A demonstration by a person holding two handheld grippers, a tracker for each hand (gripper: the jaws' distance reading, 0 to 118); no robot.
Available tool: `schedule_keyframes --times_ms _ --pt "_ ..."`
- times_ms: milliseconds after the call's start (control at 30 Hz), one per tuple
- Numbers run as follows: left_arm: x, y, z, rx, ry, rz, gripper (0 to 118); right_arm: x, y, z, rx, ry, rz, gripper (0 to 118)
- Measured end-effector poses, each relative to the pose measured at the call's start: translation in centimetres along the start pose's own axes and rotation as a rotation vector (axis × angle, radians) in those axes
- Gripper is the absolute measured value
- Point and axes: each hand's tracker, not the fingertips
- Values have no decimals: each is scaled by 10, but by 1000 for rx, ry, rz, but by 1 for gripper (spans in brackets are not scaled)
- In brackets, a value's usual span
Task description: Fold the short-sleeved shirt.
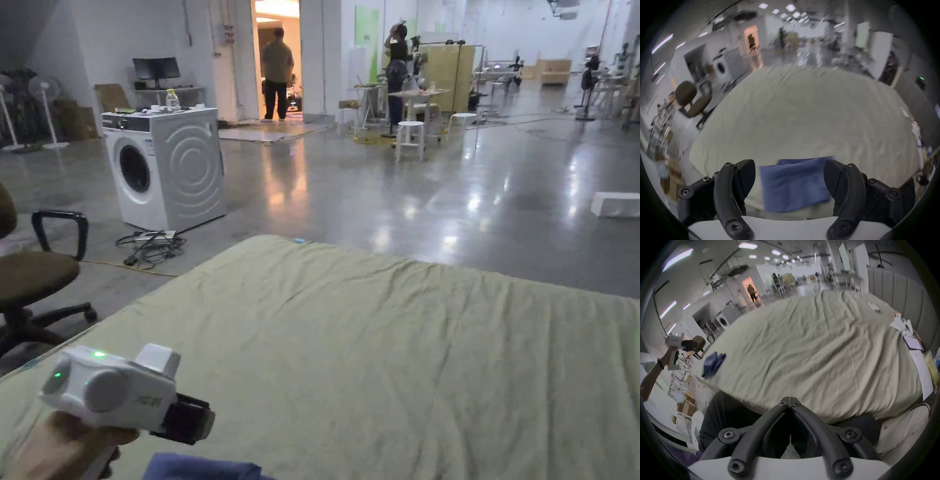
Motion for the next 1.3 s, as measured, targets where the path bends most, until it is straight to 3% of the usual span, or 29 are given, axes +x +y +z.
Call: schedule_keyframes --times_ms 100,200,433,633,667,700,733,833,1000,1100,1200,1300 --pt "49 -11 70 227 -31 -47 87 4 20 13 107 24 -20 0" --pt "104 -20 135 442 -43 -88 87 1 46 37 230 -20 34 0" --pt "222 -64 187 717 88 -187 87 4 83 99 544 -120 137 0" --pt "278 -90 186 736 -37 -141 69 0 88 126 708 -175 145 0" --pt "286 -90 188 716 -54 -145 61 -1 87 127 720 -176 140 0" --pt "289 -89 187 692 -54 -155 45 -2 85 129 748 -181 146 0" --pt "291 -90 185 686 -54 -166 16 -3 82 130 773 -178 158 0" --pt "292 -96 191 698 -46 -185 1 -8 76 133 784 -193 186 0" --pt "281 -105 213 722 -17 -115 0 -14 63 135 778 -232 184 0" --pt "275 -111 230 761 -27 -125 0 -17 56 140 772 -232 230 0" --pt "275 -108 231 754 -25 -132 0 -22 56 142 757 -248 208 0" --pt "272 -105 227 745 -71 -112 0 -26 54 145 768 -230 242 0"
